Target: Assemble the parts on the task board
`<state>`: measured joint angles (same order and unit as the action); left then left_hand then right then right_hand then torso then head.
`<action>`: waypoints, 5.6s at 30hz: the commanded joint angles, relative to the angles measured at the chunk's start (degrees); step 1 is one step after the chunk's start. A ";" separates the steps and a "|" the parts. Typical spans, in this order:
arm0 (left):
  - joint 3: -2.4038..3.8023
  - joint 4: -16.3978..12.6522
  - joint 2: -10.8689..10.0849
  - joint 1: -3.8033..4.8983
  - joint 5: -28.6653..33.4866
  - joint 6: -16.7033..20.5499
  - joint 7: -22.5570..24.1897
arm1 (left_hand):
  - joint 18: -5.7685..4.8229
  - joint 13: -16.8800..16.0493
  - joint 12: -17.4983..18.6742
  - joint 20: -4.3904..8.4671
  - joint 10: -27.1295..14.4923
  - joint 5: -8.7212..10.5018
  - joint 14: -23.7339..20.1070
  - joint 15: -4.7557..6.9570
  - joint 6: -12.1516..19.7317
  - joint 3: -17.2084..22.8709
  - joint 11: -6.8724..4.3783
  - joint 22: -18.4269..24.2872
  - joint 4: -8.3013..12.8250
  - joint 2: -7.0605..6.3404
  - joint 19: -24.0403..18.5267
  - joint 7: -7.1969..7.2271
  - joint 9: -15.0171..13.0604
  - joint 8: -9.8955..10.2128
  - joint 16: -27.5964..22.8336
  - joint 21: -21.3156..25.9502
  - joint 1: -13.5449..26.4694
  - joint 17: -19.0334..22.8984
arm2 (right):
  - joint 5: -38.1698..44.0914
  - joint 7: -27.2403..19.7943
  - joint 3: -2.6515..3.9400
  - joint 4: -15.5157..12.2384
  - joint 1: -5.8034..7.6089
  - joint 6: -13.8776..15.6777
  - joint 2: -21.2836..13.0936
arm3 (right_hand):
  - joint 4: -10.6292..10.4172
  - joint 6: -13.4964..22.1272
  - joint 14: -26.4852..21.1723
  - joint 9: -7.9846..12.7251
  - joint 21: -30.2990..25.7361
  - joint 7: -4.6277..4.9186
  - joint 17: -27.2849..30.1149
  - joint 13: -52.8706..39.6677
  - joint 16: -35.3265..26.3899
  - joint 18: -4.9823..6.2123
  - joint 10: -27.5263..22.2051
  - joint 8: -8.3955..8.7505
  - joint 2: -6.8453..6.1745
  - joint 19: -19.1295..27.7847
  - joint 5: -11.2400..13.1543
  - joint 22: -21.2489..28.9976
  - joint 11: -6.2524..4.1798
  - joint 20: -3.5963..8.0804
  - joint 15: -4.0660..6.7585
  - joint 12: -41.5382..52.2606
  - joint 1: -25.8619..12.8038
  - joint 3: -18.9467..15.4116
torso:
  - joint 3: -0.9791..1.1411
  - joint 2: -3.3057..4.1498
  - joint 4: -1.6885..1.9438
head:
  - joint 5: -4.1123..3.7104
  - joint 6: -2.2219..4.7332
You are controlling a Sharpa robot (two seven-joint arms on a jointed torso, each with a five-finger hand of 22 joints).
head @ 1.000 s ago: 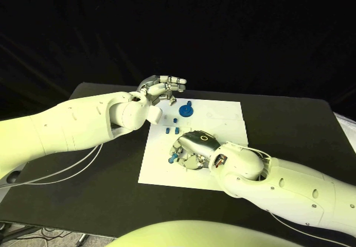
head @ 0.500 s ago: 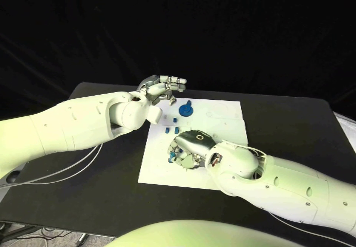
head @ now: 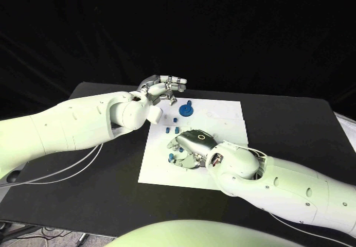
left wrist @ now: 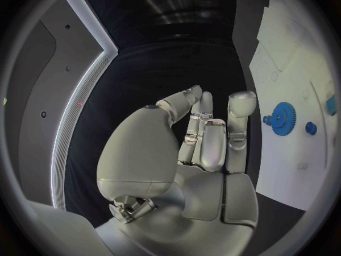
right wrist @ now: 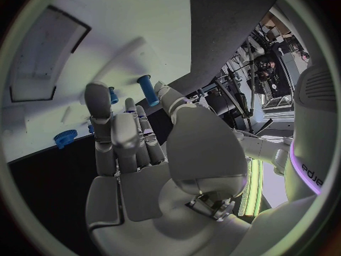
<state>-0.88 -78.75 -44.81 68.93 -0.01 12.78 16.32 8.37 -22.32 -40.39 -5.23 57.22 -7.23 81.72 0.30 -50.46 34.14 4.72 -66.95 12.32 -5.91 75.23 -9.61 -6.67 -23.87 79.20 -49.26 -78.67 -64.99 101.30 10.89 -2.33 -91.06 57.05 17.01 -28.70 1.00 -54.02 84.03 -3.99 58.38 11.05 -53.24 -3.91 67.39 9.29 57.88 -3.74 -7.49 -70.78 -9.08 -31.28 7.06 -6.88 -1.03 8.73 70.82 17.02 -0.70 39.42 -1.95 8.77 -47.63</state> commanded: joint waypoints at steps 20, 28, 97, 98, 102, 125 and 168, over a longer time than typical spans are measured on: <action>-0.05 -0.16 -0.67 -0.25 0.12 -0.93 0.20 | -0.09 0.08 0.29 -0.03 -0.13 0.17 -0.16 0.01 0.24 0.11 -0.10 0.02 -0.19 0.16 -0.25 -0.04 0.09 -0.36 0.02 -0.13 0.14 -0.03 | -27.33 0.43 1.11 -12.29 3.60 5.80 -21.33 | -1.95 -4.10 2.53 -0.64 10.26 -3.34 -9.29 -5.86 7.45 -2.03 16.79 -1.70 2.22 -6.75 -2.13 -16.36 -4.53 2.87 3.02 13.77 1.20 -3.75 | 0.08 -0.73 -1.22 | -2.69 1.41; -0.10 -0.24 -1.01 -1.13 0.11 -0.93 0.25 | -0.09 0.08 0.29 -0.03 -0.13 0.17 -0.16 0.01 0.24 0.11 -0.10 0.02 -0.19 0.16 -0.25 -0.04 0.09 -0.36 0.02 -0.13 0.14 -0.03 | -26.92 7.80 0.78 -15.03 4.08 2.73 -29.41 | -5.70 -4.94 3.20 -1.37 15.27 -4.59 -16.69 -41.16 12.90 -3.22 16.76 -4.48 2.99 -8.42 -4.34 -23.78 -5.88 4.09 3.89 46.05 -0.24 -9.50 | 0.27 -1.17 -1.88 | -4.55 1.97; -0.09 0.12 -0.98 -2.37 0.61 -1.70 0.21 | -0.06 0.12 0.38 -0.04 -0.14 0.07 -0.10 -0.02 0.36 0.10 -0.06 0.18 -0.27 0.26 -0.31 -0.09 0.15 -0.39 0.07 0.10 0.13 -0.18 | -24.24 16.45 0.62 -13.79 -0.09 6.77 -22.17 | -15.26 -6.82 3.55 -6.80 18.14 -6.58 -21.70 -63.62 16.05 -3.80 20.66 -12.75 9.95 -9.14 -11.16 -28.49 -7.17 5.01 5.19 60.94 3.73 -21.62 | 0.21 -1.25 -1.84 | -5.09 1.43; -0.09 0.13 -0.96 -2.37 0.61 -1.73 0.17 | -0.06 0.12 0.38 -0.04 -0.14 0.07 -0.10 -0.02 0.36 0.10 -0.06 0.18 -0.27 0.26 -0.31 -0.09 0.15 -0.39 0.07 0.10 0.13 -0.18 | -24.51 16.40 0.63 -13.77 -0.08 6.49 -21.93 | -15.26 -6.82 3.55 -6.80 18.14 -6.58 -21.70 -63.62 16.05 -3.80 20.66 -12.75 9.95 -9.14 -11.16 -28.49 -7.17 5.01 5.19 60.94 3.73 -21.62 | 0.20 -1.24 -1.82 | -5.10 1.41; -0.09 0.18 -0.89 -2.39 0.61 -1.82 -0.01 | -0.06 0.12 0.38 -0.04 -0.14 0.07 -0.10 -0.02 0.36 0.10 -0.06 0.18 -0.27 0.26 -0.31 -0.09 0.15 -0.39 0.07 0.10 0.13 -0.18 | -25.32 16.53 0.66 -13.14 -0.05 4.75 -20.61 | -15.17 -7.03 3.54 -7.21 18.15 -6.75 -21.71 -63.69 16.06 -3.80 20.71 -12.87 10.13 -9.18 -11.56 -28.51 -7.29 5.08 5.26 60.87 4.04 -21.64 | 0.19 -1.23 -1.92 | -4.99 1.42; -0.09 0.45 -0.37 -2.42 0.61 -2.13 -0.07 | -0.04 0.13 0.39 -0.05 -0.16 0.06 -0.10 -0.02 0.39 0.10 -0.05 0.24 -0.29 0.28 -0.34 -0.10 0.16 -0.39 0.07 0.20 0.13 -0.20 | -23.93 19.67 0.66 -10.15 -0.10 -1.01 -15.24 | -17.61 -8.08 3.49 -11.49 18.09 -7.56 -21.66 -60.08 15.98 -3.83 19.86 -13.85 12.02 -9.26 -9.90 -28.64 -7.95 5.51 5.81 56.46 -2.90 -26.17 | 0.22 -1.25 -1.93 | -4.52 1.26; -0.09 0.59 -0.30 -2.44 0.61 -2.85 -0.60 | -0.02 0.13 0.40 -0.05 -0.18 0.05 -0.11 -0.04 0.45 0.09 -0.03 0.30 -0.30 0.29 -0.38 -0.12 0.18 -0.38 0.05 0.29 0.13 -0.17 | -18.45 21.29 0.67 -10.60 -0.11 -2.08 -15.23 | -10.18 -7.47 3.60 -17.75 18.01 -7.82 -22.38 -60.82 16.11 -3.94 21.05 -13.86 12.72 -9.46 -0.63 -29.18 -8.20 5.64 6.01 55.97 2.87 -28.82 | 0.26 -1.22 -2.00 | -4.12 0.75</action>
<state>-1.00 -78.11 -45.20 66.49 0.42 11.04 15.59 8.37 -22.26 -40.15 -5.23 57.12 -7.23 81.72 0.30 -50.46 34.06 4.82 -66.71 12.25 -5.90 75.23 -9.61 -6.58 -23.87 79.21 -49.26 -78.67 -65.11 81.94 31.57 -1.55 -101.83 57.07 16.28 -43.95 -9.39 -61.49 84.03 -21.72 76.35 3.38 -74.94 -64.37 83.19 5.72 78.67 -17.88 4.94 -79.91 -9.87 -60.40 -1.10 -1.44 4.73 64.30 73.34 -11.83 -0.44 38.20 -3.88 4.61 -46.86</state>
